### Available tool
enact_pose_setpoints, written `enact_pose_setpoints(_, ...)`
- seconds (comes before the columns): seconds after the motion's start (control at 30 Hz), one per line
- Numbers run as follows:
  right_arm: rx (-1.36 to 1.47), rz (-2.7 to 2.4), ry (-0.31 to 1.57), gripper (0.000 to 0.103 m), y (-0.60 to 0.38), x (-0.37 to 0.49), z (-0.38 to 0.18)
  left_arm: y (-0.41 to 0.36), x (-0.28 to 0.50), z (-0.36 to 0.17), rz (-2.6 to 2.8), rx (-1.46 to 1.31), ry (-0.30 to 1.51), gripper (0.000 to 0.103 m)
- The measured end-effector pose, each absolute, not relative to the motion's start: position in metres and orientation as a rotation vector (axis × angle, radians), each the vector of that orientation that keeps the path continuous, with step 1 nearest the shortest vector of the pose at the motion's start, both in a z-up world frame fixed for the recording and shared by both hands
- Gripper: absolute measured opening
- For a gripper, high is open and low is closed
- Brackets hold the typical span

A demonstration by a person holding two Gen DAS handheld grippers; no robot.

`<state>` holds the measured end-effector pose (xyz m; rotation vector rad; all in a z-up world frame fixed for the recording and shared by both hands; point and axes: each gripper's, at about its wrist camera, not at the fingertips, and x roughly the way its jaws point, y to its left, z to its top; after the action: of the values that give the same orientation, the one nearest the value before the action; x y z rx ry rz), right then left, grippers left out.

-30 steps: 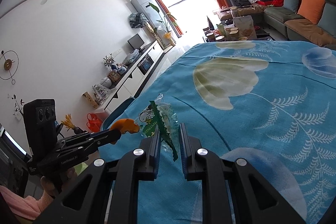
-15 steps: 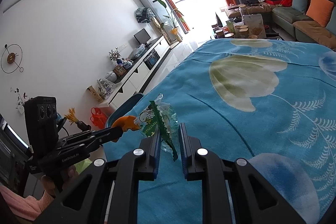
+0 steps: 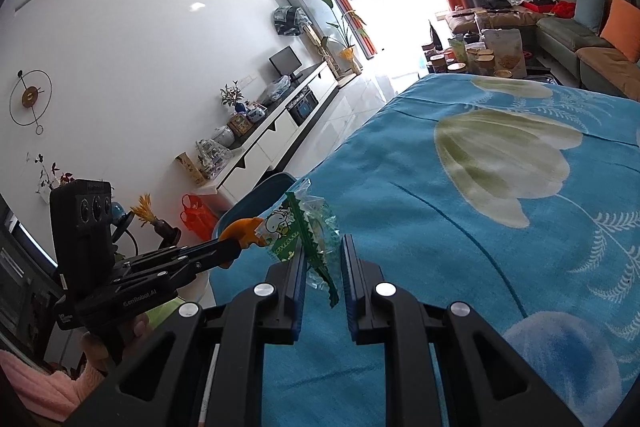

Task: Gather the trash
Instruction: 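Lift the orange peel and green wrapper and carry them toward the teal bin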

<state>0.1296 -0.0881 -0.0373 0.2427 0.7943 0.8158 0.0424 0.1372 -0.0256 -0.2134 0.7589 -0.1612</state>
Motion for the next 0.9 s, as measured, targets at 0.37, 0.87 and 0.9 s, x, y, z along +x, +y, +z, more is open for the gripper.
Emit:
enact_pose_setpoints(0.37,0.233,0.848,0.806,0.015,-0.07,0.136,-0.039,0.157,0.038,-0.024,-0.116,-0.234,0.749,0.012)
enact_pose_setpoints(0.87,0.206,0.894,0.82,0.015,-0.042,0.136,-0.04,0.18,0.032,-0.021,-0.064,-0.262,0.731,0.012)
enact_pose_setpoints(0.9,0.205,0.897,0.821,0.015,-0.039,0.137,-0.041,0.181,0.031,-0.02,-0.059,-0.264,0.731,0.012)
